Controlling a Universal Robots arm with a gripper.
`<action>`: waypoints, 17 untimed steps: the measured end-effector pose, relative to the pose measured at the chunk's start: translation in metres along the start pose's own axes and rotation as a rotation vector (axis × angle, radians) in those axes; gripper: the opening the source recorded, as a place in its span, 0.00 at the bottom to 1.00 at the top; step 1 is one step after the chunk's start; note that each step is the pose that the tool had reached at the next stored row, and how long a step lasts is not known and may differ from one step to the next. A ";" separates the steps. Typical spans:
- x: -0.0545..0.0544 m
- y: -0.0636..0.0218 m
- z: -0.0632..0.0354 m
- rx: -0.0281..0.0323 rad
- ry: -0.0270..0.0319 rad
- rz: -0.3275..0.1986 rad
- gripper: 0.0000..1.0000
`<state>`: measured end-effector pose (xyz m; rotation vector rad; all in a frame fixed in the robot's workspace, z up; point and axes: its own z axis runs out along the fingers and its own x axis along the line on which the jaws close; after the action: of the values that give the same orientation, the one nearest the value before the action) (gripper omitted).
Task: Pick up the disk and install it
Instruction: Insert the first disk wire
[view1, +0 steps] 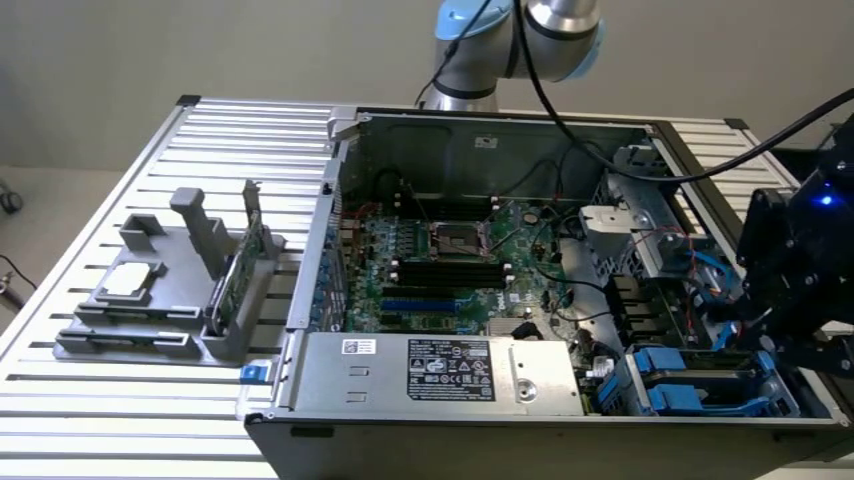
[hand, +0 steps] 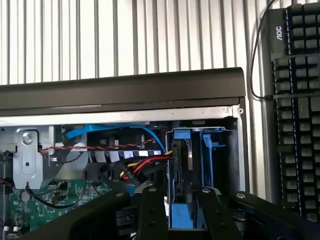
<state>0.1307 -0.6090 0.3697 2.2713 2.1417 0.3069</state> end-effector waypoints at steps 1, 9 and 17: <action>0.001 0.0002 -0.0044 0.0000 0.0000 0.000 0.31; 0.002 -0.0157 -0.0198 -0.0002 0.0002 0.000 0.31; 0.021 -0.0255 -0.0188 -0.0070 -0.0014 -0.001 0.31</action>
<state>0.1038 -0.5892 0.3875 2.2661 2.1375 0.3122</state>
